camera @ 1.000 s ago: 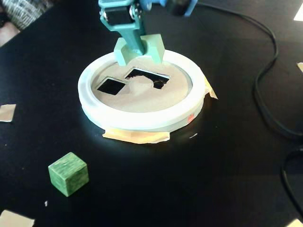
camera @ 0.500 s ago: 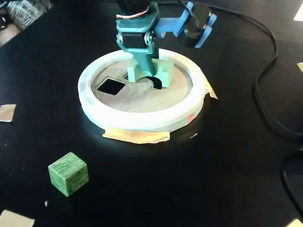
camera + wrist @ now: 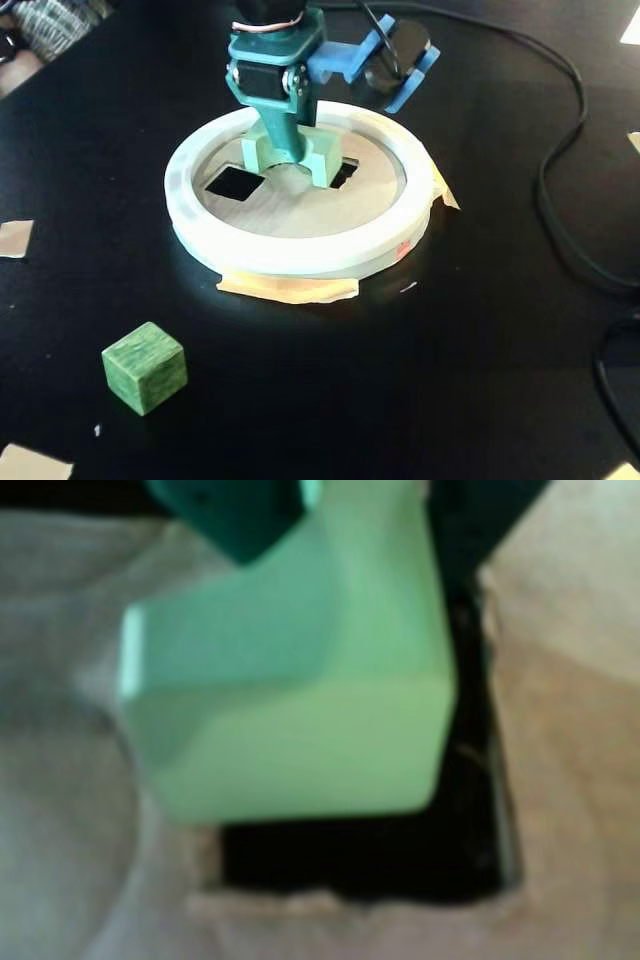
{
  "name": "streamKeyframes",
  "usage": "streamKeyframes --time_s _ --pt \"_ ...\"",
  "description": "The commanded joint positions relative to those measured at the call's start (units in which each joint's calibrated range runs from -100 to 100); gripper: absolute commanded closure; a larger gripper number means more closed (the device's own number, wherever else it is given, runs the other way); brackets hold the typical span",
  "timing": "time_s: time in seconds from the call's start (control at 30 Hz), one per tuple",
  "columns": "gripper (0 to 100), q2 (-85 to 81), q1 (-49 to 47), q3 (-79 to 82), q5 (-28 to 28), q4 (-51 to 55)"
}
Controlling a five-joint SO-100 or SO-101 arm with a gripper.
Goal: Pick up the U shape block and drop it in corresponding U shaped hole
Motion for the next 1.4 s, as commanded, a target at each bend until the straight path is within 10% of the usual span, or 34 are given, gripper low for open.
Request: streamKeyframes --time_s 0.0,0.77,1.1,1.37 --pt "95 -1.41 -2.51 -5.17 -0.59 0.62" --pt "92 2.36 -1.14 -6.26 0.0 -9.02" --pt "24 1.91 -1.14 -6.26 2.59 -9.02" --pt "19 -0.69 -0.14 -7.36 5.86 -1.39"
